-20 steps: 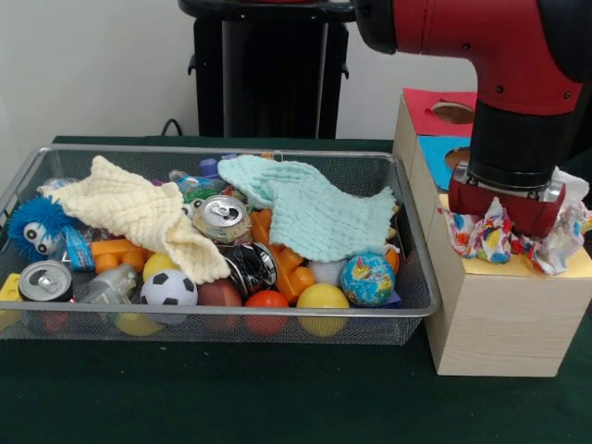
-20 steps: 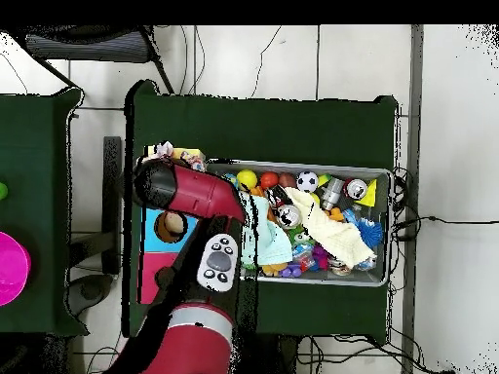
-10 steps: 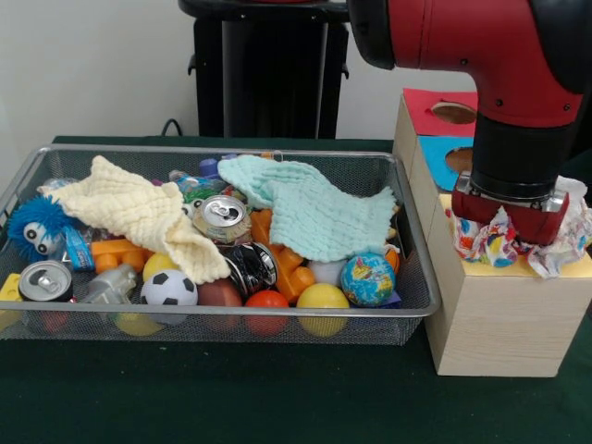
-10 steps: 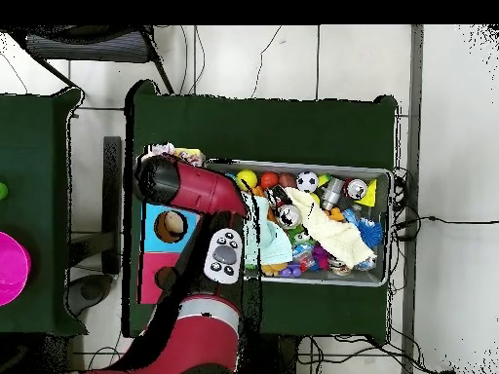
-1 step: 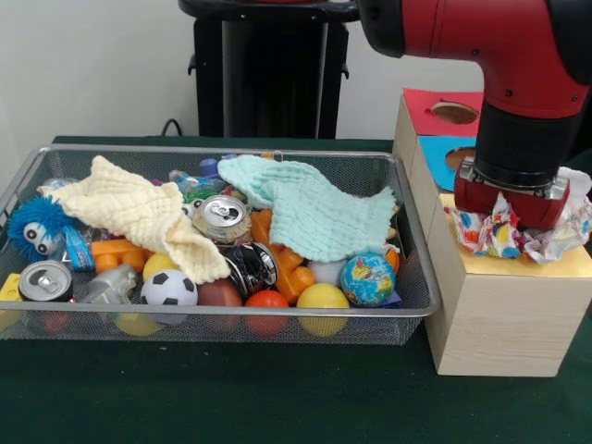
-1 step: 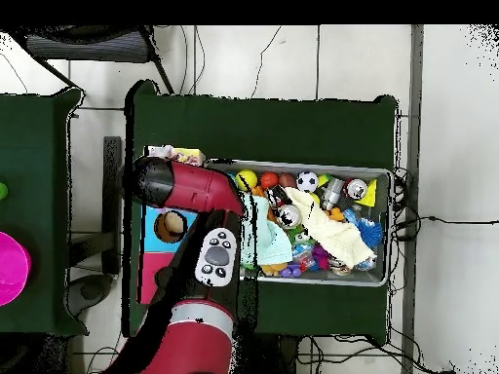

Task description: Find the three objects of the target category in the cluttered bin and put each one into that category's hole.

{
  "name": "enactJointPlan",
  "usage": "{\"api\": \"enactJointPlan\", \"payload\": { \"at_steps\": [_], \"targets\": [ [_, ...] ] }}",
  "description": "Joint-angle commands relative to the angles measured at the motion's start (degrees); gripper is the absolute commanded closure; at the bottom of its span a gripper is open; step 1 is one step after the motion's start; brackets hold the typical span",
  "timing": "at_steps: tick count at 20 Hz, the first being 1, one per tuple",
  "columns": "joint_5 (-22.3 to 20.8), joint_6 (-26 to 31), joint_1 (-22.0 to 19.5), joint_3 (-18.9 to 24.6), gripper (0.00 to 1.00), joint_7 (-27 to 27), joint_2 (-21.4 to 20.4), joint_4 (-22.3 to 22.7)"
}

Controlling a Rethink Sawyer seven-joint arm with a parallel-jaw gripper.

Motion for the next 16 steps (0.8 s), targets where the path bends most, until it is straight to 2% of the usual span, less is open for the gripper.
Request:
{"api": "enactJointPlan", "payload": {
  "at_steps": [1, 9, 16],
  "targets": [
    [-3.44, 8.43, 0.41, 0.87, 1.00, 6.62, -2.21, 3.34],
    [-4.13, 7.08, -1.24, 1.94, 1.00, 6.09, -2.54, 3.63],
    [-4.52, 4.71, -0.93, 1.70, 1.00, 6.37, -3.46, 4.77]
  ]
}}
